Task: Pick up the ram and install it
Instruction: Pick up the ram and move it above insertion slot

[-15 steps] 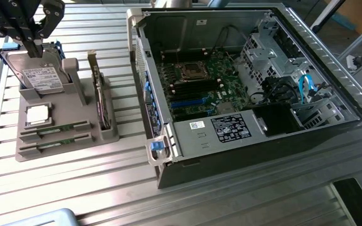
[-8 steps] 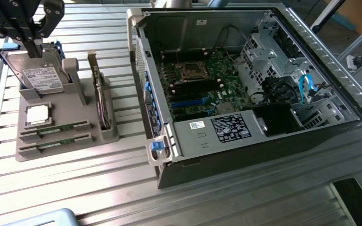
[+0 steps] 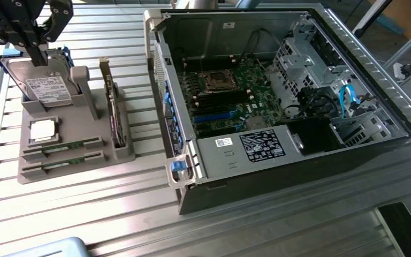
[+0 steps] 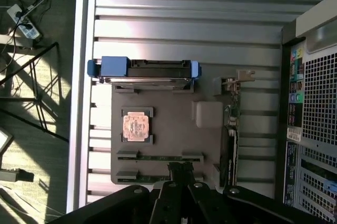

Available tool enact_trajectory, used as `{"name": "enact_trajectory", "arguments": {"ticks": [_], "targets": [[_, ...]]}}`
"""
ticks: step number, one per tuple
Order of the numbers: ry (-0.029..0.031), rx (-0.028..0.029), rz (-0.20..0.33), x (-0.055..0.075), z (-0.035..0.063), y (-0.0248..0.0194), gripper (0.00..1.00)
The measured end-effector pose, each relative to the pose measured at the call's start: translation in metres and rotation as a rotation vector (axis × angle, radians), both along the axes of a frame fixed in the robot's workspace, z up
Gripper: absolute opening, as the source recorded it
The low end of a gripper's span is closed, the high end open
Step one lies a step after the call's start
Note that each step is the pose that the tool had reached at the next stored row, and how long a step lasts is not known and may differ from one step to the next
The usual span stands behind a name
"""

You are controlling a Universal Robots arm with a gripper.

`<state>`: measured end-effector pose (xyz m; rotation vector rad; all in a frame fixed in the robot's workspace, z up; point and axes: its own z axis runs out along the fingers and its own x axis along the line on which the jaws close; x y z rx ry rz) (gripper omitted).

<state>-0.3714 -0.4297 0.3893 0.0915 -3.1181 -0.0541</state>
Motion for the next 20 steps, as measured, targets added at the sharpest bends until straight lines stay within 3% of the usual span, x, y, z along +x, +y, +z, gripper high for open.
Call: {"name": "enact_trajectory", "arguments": {"ticks": [20], "targets": [[0.0000, 0.0000, 0.219, 0.0000, 0.0000, 0.0000, 0.10]]}}
